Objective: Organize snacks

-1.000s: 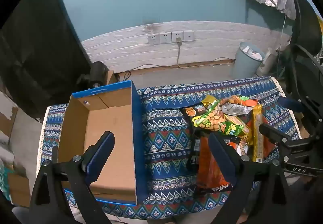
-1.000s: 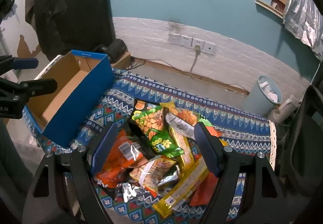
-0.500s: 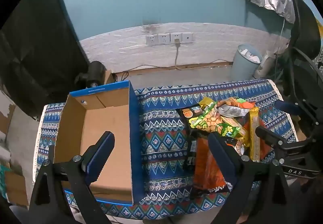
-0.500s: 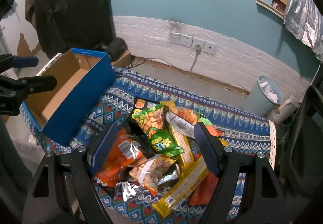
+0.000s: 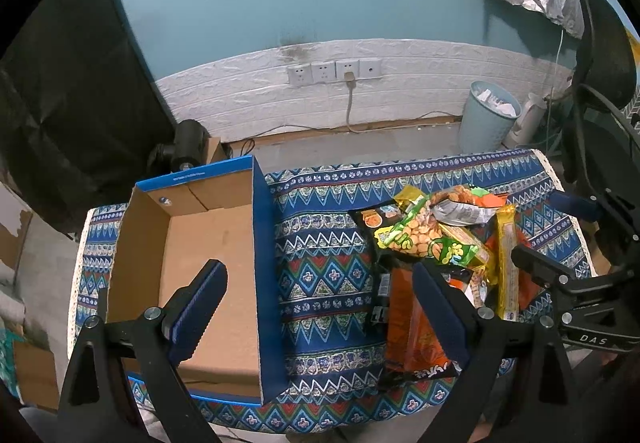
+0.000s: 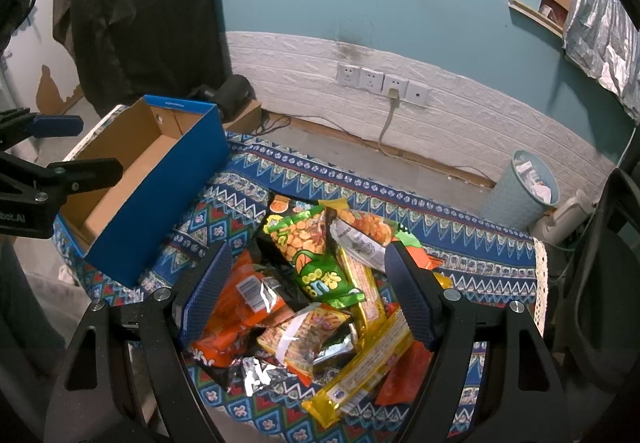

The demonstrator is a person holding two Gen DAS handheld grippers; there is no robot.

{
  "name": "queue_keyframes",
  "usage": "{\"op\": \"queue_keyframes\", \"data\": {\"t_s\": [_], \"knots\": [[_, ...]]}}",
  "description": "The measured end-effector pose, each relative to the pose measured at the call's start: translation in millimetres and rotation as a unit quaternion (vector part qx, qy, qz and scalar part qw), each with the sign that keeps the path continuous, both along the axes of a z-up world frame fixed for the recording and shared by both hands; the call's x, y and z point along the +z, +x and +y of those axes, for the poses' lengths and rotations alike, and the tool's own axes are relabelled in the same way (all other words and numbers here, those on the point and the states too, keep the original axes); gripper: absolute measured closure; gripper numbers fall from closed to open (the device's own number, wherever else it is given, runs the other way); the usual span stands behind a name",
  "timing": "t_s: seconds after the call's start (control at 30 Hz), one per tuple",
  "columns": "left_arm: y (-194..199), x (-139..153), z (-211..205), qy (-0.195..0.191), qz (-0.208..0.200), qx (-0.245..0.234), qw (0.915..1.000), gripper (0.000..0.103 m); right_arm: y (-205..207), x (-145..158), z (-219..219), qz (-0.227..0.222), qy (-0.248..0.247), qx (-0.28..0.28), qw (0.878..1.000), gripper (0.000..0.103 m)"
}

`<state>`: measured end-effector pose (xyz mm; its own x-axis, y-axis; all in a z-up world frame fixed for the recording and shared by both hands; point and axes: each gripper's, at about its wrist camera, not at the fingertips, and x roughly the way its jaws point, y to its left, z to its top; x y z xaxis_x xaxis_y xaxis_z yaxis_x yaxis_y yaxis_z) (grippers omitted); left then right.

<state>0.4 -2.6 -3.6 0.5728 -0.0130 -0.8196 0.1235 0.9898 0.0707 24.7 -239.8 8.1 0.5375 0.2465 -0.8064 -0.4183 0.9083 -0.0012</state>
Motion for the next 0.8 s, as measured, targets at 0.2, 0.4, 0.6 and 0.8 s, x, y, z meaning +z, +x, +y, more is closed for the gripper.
{"op": "queue_keyframes", "data": {"t_s": [0.2,0.4,0.6,0.8], "knots": [[-0.2,0.7,-0.3,-0.004,0.000,0.001,1.0000,0.008,1.1,0.2,-1.2,0.002,0.000,0.000,1.000,0.026],[-0.4,0.5,-1.8,-0.005,0.000,0.001,1.0000,0.008,1.1,-0.1,-1.0,0.002,-0.001,0.000,1.000,0.026],[-2.3,0.8,-4.1,-0.002,-0.002,-0.005,1.0000,0.008,1.0,0.0,-1.2,0.001,-0.001,0.000,1.000,0.026],[-3.1,0.8,-5.5,-0.003,-0.003,-0.007,1.0000,0.008,1.5,-1.0,-4.0,0.002,0.000,-0.002,1.000,0.026]]}}
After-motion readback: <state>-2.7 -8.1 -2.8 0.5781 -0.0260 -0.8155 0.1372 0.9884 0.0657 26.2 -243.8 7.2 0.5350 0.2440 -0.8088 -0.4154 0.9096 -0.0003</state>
